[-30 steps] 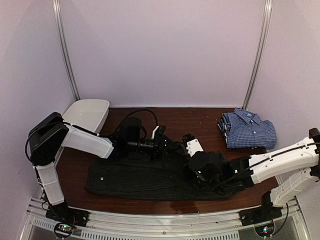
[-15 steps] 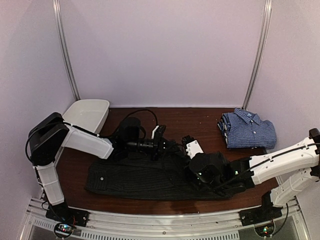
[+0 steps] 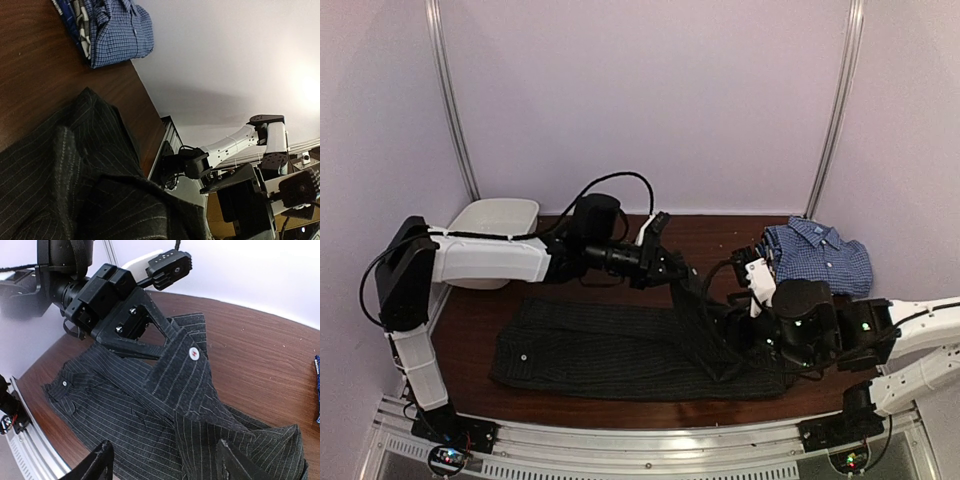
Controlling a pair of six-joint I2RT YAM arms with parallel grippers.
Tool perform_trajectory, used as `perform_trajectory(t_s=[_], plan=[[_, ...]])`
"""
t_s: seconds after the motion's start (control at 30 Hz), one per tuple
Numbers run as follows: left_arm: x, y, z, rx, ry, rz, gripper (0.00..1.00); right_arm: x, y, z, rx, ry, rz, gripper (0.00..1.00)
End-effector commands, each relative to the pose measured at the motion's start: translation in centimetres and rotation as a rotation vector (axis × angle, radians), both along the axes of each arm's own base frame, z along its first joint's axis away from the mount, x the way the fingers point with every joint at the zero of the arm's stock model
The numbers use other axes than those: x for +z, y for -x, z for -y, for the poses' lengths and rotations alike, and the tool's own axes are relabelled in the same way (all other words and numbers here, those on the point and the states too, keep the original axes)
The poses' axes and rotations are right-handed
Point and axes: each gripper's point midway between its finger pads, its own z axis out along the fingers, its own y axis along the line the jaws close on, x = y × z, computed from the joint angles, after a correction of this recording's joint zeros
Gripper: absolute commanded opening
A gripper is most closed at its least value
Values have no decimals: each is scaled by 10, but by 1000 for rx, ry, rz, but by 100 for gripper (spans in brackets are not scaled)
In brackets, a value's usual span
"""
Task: Fold and stack the long sleeve shirts
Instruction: Pass from the right arm to the left, then place the sleeve at the corner of the board.
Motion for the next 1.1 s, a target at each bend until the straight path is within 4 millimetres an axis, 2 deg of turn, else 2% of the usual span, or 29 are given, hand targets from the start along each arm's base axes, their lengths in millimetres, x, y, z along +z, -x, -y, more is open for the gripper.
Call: perform_trajectory(t_s=[0.0,0.17,0.3,0.6,0.73,0.87,1.07], plan=[[40,3,-1,-93,2,192,0,9,-5,44,-89,-29,-21,71],[75,7,3,-175,10,307,0,27,-24,93,-245,-112,-20,71],[96,14,5,-253,-1,409,0,29,-36,114,-327,-122,-19,72],[127,27,-9,-322,-57,570,0,0,-64,124,-436,-42,-104,72],[134,34,-18,-370,-69,661,0,-11,-75,126,-456,-48,-143,73],[135,40,-28,-419,-97,737,0,-26,-82,126,-448,-45,-186,73],[157,41,-30,-452,-65,888,0,-43,-87,114,-406,-45,-222,73]])
